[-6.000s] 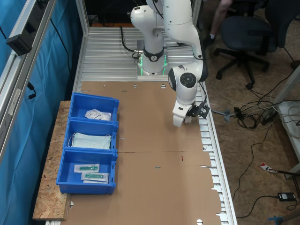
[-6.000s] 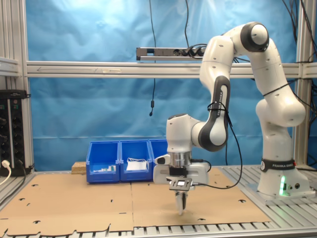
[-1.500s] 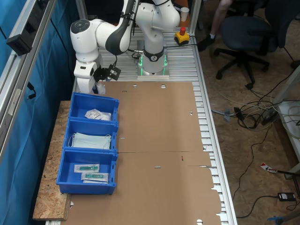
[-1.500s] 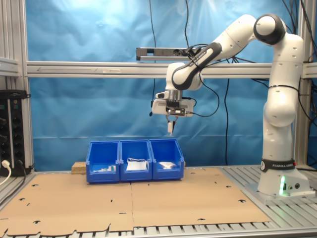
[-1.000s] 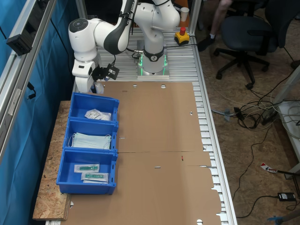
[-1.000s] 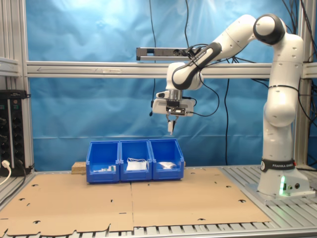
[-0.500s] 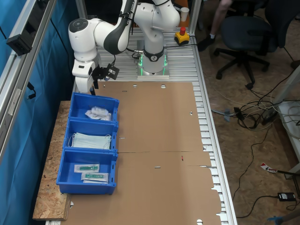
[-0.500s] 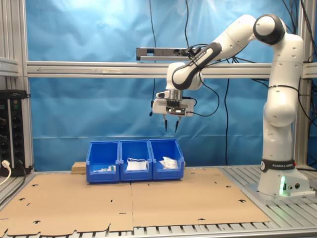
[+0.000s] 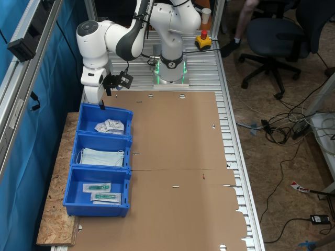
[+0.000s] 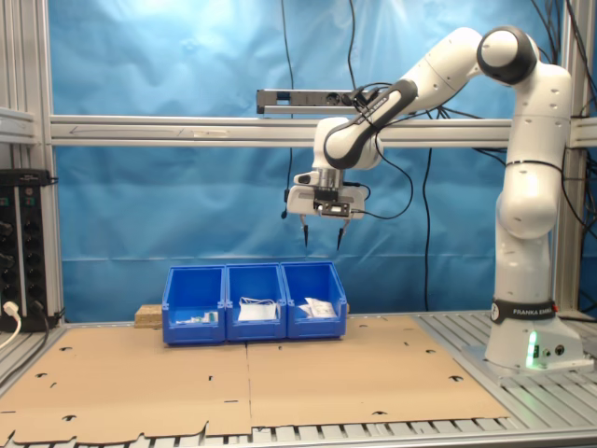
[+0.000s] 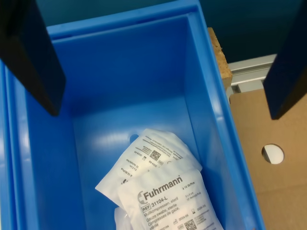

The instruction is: Pick and place sorting task of medical equipment.

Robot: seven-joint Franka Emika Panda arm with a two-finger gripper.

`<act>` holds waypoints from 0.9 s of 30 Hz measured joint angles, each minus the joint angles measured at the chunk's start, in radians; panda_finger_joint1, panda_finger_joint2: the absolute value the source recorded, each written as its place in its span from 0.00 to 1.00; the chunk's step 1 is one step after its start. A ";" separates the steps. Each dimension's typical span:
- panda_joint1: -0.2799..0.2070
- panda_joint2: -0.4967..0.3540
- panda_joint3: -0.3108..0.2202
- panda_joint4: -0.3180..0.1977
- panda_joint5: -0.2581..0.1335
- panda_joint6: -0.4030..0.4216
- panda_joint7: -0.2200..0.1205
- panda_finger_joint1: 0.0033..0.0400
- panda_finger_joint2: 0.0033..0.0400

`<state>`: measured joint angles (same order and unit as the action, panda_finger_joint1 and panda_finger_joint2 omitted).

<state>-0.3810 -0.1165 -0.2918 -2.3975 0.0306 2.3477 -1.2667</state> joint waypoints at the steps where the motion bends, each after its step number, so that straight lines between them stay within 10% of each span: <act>1: 0.000 0.000 0.000 0.000 0.000 0.000 -0.001 0.98 0.98; 14: 0.022 -0.008 0.010 0.000 0.000 0.000 -0.003 1.00 1.00; 27: 0.155 -0.085 0.048 0.000 0.000 -0.026 0.026 1.00 1.00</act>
<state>-0.2259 -0.2011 -0.2436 -2.3975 0.0306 2.3219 -1.2403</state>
